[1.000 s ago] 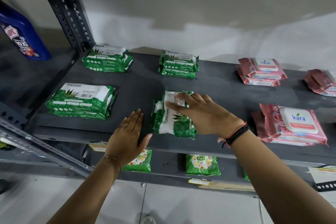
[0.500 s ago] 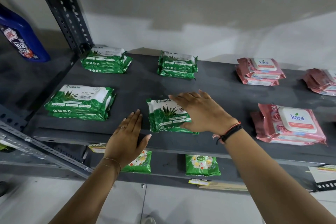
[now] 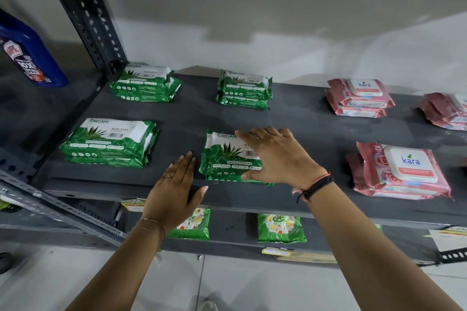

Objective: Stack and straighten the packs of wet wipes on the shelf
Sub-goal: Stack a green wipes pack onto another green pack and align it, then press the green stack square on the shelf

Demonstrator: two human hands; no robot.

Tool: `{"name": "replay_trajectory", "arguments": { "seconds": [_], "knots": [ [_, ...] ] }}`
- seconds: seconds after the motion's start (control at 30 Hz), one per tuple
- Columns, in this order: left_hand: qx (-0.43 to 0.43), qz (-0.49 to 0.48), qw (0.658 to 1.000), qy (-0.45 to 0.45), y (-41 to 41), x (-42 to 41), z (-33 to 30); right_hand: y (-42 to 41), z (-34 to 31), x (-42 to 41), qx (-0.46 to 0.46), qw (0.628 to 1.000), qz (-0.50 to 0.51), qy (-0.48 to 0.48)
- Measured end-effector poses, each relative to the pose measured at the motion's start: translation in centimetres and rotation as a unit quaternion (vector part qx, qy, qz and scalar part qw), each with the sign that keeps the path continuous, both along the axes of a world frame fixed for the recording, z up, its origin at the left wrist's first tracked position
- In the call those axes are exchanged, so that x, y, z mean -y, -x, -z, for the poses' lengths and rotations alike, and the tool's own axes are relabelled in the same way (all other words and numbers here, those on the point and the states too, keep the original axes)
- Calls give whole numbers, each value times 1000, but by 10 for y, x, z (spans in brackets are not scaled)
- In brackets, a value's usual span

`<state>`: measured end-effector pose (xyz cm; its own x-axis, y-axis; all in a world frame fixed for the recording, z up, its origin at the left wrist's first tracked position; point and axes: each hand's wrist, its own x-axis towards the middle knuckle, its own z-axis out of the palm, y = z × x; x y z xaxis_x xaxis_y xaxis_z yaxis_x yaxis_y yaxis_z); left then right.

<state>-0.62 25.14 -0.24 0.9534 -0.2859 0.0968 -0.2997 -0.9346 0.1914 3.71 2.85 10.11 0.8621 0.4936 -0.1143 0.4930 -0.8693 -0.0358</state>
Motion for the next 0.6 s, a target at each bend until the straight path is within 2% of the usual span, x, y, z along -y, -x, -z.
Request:
{"name": "replay_trajectory", "arguments": {
  "seconds": [0.13,0.33,0.47,0.6],
  "knots": [
    [2,5,1000,28,0,0,-1,5,-7,8,-14,1000,3,-18],
    [101,-80,971,201,-2,19,-43,27,-33,78,59,990,92,-84],
    [157,-48,972,168,-19,59,-78,38,-36,147,92,972,191,-97],
    [117,-33,987,105,-37,107,-86,37,-30,195,65,961,252,-99]
  ]
}}
